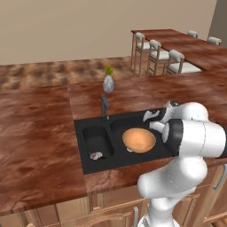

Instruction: Dump the garlic and sweet potato from the bowl so the bowl can be washed. Place the bowl in the sink after clearing the leftovers.

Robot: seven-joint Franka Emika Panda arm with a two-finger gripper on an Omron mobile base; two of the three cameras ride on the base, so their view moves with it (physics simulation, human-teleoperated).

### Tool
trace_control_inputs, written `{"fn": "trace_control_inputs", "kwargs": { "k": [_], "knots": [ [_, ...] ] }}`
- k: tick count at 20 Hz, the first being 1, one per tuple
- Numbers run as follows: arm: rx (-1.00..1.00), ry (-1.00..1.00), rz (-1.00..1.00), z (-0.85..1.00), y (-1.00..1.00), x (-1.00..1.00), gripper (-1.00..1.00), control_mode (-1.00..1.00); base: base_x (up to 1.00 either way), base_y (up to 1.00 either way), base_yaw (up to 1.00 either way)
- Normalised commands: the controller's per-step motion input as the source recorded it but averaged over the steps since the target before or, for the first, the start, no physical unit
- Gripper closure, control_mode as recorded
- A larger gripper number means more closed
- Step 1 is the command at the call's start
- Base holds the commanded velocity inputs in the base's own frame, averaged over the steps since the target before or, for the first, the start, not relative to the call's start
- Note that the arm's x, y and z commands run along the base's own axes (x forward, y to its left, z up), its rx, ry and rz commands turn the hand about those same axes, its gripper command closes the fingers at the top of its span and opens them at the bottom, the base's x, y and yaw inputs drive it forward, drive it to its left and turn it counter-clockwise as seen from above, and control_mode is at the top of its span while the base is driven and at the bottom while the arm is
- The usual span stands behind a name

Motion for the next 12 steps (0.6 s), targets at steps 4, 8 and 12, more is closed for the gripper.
{"fn": "trace_control_inputs", "kwargs": {
  "k": [4, 8, 12],
  "knots": [
    [-0.04, -0.37, -0.04, 1.0, 0.05, -0.54, -1.0, -1.0, 0.0, 0.0, 0.0],
    [-0.1, -0.35, 0.0, 1.0, 0.23, -0.5, -1.0, -1.0, 0.0, 0.0, 0.0],
    [-0.09, -0.3, 0.0, 1.0, 0.26, -0.4, -1.0, -1.0, 0.0, 0.0, 0.0]
  ]
}}
